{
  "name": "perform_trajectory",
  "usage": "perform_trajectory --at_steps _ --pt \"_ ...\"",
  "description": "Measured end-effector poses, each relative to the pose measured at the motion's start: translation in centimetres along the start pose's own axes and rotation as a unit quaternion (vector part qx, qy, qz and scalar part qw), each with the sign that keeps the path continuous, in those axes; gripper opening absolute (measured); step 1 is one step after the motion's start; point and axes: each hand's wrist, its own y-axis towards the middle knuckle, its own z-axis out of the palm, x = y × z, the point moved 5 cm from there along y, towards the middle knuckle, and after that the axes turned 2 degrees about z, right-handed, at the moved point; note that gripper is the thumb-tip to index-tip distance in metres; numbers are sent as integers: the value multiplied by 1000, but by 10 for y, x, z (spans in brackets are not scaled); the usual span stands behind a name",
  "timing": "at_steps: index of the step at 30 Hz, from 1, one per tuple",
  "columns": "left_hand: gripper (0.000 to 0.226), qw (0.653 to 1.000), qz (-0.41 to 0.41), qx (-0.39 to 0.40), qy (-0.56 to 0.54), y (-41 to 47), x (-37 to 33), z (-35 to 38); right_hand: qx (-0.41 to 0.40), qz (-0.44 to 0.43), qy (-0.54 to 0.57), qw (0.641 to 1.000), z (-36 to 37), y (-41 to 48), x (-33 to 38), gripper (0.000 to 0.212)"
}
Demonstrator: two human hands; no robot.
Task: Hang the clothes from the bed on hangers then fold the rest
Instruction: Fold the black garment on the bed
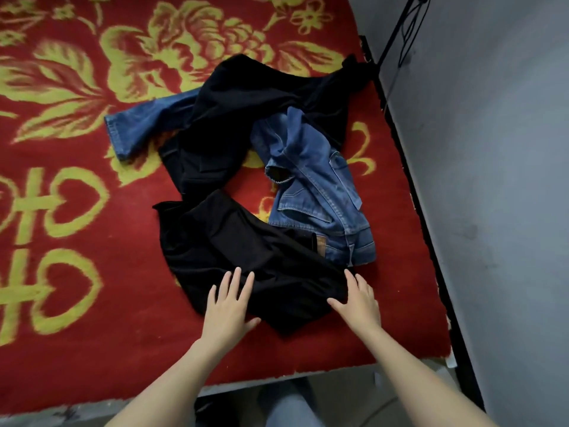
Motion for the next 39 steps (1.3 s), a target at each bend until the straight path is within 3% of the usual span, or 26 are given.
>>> perform_trajectory --at_steps 4,7,9,13,21,28,33,36,39 --pt "91 998 11 56 14 31 -7 28 26 33 94 995 29 24 -11 87" --pt "64 995 4 104 -4 30 -3 43 4 48 163 985 36 33 -10 84" --pt "45 995 -2 95 0 20 0 45 15 51 133 990 39 31 -6 73" --pt "36 996 -13 92 6 0 9 38 11 63 86 994 44 5 0 43" --pt "29 995 49 85 26 -52 41 8 -35 13 50 998 50 -76 1 40" --pt "21 994 87 38 -49 -107 94 -23 -121 -10 37 992 28 -131 71 30" --pt "23 990 81 -69 -96 -132 175 -95 -172 -50 109 978 2 -176 151 22" --pt "15 963 42 -118 -240 -156 232 -155 -197 -108 143 964 -33 -212 216 21" --pt "25 921 41 -190 -336 -179 267 -214 -200 -182 188 944 -81 -247 275 30"
